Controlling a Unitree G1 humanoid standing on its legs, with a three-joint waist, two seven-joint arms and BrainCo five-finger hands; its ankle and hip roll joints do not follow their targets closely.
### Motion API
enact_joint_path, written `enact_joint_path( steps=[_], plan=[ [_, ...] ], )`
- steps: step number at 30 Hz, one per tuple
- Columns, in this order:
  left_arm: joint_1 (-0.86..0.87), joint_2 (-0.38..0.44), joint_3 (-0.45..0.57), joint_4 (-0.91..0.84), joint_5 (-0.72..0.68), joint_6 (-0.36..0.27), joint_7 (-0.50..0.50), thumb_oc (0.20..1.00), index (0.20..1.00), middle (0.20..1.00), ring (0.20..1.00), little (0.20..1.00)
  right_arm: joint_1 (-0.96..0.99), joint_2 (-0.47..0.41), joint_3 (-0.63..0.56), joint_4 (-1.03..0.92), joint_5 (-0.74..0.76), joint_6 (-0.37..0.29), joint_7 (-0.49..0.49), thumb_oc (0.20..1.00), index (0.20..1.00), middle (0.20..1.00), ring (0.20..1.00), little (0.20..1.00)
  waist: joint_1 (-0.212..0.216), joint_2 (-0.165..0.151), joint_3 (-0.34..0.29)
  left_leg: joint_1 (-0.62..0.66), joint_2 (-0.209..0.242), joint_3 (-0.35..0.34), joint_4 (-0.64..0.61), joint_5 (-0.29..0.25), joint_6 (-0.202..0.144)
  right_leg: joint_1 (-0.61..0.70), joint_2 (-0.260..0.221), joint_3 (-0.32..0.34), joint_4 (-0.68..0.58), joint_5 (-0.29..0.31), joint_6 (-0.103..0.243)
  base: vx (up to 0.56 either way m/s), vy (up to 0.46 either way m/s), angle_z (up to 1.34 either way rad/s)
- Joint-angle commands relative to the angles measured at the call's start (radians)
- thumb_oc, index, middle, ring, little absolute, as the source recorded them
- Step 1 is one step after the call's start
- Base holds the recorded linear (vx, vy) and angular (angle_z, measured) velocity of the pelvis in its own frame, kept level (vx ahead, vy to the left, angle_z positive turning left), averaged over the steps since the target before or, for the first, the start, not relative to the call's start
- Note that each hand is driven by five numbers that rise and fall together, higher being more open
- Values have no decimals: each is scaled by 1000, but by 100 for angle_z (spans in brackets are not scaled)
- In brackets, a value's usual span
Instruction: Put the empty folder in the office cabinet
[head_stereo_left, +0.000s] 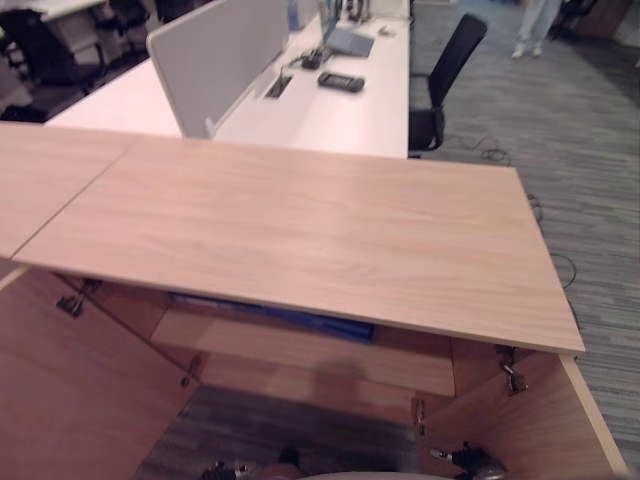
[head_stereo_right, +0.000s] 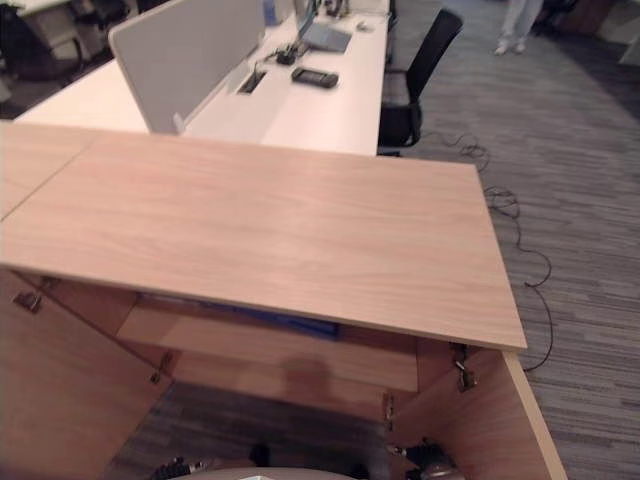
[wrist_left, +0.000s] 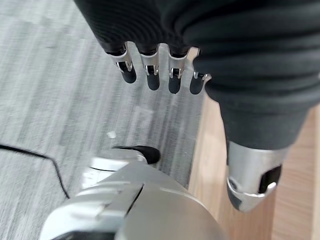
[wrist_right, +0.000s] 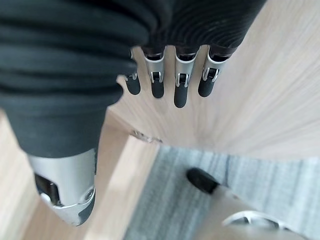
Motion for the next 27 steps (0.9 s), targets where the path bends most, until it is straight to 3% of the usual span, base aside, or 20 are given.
enact_joint_path(
  steps=[1,3,5,9,13,17,20,21,23,27],
  plan=[
    [-38,9,24,16,30,-9,-22,1000,1000,1000,1000,1000,-47,-24,-14,68,-18,19,29,1000,1000,1000,1000,1000,-5,-79,45,48,-58,18,193,-215,40,-21,-19,7,-44,4,53,-126,75,-8],
    [-41,6,20,18,30,-9,-28,1000,1000,1000,1000,1000,-45,-27,-17,73,-27,27,45,1000,1000,1000,1000,1000,-12,-82,43,61,-72,-4,193,-222,44,-34,-21,14,-44,15,56,-107,106,-30],
    [-47,0,3,16,35,-2,-45,1000,1000,1000,1000,1000,-37,-29,-26,101,-53,46,82,1000,1000,1000,1000,1000,-31,-73,28,106,-82,-34,104,-241,50,-62,-20,14,-44,44,67,-176,204,-9],
    [-68,-3,-16,30,57,7,-61,1000,1000,1000,1000,1000,-39,-39,-43,117,-69,61,99,1000,1000,1000,1000,1000,-52,-66,18,134,-98,-42,-3,-219,55,-122,-52,13,-44,105,92,-158,185,23],
    [-89,-3,-22,47,65,11,-69,1000,1000,1000,1000,1000,-57,-53,-59,111,-84,72,106,1000,1000,1000,1000,1000,-59,-54,35,152,-150,-49,-77,-188,78,-182,-98,18,-44,153,126,-201,233,8],
    [-91,2,-19,80,105,22,-72,1000,1000,1000,1000,1000,-65,-57,-84,119,-101,90,114,1000,1000,1000,1000,1000,-57,-31,53,178,-177,-30,-138,-147,92,-213,-139,-4,-44,143,137,-230,274,-28],
    [-89,10,-8,88,113,26,-70,1000,1000,1000,1000,1000,-65,-55,-92,123,-103,98,114,1000,1000,1000,1000,1000,-63,-19,68,179,-172,-22,-142,-134,97,-221,-142,-6,-38,130,136,-153,84,-27],
    [-82,15,2,92,113,32,-69,1000,1000,1000,1000,1000,-59,-53,-97,141,-98,103,119,1000,1000,1000,1000,1000,-62,2,75,171,-164,-17,-142,-119,105,-205,-154,-17,15,99,128,-268,109,-10],
    [-70,19,8,95,119,36,-72,1000,1000,1000,1000,1000,-51,-61,-106,149,-102,103,119,1000,1000,1000,1000,1000,-52,15,67,163,-159,-4,-142,-117,108,-172,-181,-21,84,75,114,-209,72,-6],
    [-41,33,33,113,121,44,-76,1000,1000,1000,1000,1000,-27,-68,-120,155,-116,106,119,1000,1000,1000,1000,1000,-27,23,31,134,-149,29,-142,-106,108,-87,-242,4,160,51,118,-101,-4,-21]
  ],
)
